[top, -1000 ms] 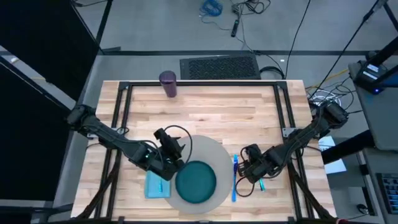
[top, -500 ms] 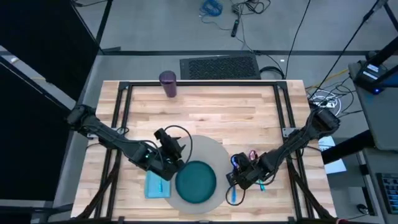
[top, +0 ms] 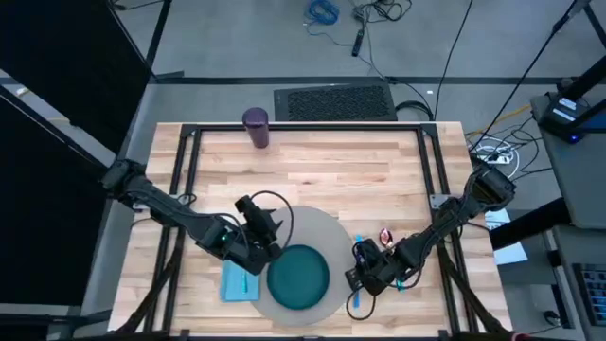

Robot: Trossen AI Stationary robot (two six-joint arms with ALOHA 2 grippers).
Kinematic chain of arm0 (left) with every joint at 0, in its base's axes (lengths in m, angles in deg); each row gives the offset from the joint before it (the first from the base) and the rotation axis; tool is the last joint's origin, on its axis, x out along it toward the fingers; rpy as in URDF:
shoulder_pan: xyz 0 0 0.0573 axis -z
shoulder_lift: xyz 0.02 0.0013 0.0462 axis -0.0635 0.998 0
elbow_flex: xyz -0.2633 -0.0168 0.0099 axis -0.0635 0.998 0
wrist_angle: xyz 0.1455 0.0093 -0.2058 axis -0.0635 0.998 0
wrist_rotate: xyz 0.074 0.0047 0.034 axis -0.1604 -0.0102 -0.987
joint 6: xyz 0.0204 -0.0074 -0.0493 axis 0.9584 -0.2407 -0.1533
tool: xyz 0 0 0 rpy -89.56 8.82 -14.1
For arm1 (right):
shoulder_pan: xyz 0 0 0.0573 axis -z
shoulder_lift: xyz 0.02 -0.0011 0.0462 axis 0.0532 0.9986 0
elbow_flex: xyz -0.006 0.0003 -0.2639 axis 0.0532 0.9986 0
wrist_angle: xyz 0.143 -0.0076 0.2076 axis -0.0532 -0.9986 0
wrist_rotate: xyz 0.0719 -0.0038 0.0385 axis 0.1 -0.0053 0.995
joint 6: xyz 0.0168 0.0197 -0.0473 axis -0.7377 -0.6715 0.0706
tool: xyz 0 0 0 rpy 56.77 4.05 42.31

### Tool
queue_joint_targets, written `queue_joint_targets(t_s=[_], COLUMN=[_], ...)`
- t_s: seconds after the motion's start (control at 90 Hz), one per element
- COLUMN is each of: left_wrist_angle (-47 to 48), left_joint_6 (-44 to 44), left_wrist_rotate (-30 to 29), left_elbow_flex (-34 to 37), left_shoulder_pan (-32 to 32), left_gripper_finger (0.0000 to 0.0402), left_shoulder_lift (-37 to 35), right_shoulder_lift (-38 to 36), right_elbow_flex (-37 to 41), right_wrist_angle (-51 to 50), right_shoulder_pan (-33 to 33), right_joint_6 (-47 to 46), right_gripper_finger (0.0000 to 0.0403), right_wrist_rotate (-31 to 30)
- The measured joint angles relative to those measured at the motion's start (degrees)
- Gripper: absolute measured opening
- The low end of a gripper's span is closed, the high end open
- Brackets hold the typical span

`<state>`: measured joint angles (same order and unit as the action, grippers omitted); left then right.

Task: Set table place
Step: Adjust the blue table knife

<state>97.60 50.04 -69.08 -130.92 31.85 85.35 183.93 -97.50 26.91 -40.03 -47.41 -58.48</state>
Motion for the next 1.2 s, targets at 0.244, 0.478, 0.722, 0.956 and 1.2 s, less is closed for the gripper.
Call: queue_joint_targets(t_s=[0.244,0.478,0.722,0.956,1.2], left_wrist_angle=[-0.3,-0.3,-0.4,-0.4,-0.5], left_joint_6=[0.0,0.0,0.0,0.0,0.0], left_wrist_rotate=[0.0,0.0,0.0,0.0,0.3], left_elbow_flex=[0.0,0.0,0.0,0.0,0.0], left_shoulder_pan=[0.0,0.0,0.0,0.0,0.0], left_gripper_finger=[0.0162,0.0162,0.0162,0.0162,0.0162], left_shoulder_lift=[0.0,0.0,0.0,0.0,0.0], right_shoulder_lift=[0.7,1.9,2.0,4.2,4.7], right_elbow_flex=[0.0,0.0,0.0,-0.3,-0.3], right_wrist_angle=[-2.0,-2.1,-2.1,-2.2,-4.1], right_shoulder_pan=[0.1,0.1,0.1,0.1,0.1], right_joint_6=[-1.0,-1.2,-1.2,-1.2,-1.2], right_gripper_finger=[0.0061,0.009,0.0094,0.0093,0.0084], right_wrist_rotate=[-0.2,-0.1,-0.2,-0.4,0.7])
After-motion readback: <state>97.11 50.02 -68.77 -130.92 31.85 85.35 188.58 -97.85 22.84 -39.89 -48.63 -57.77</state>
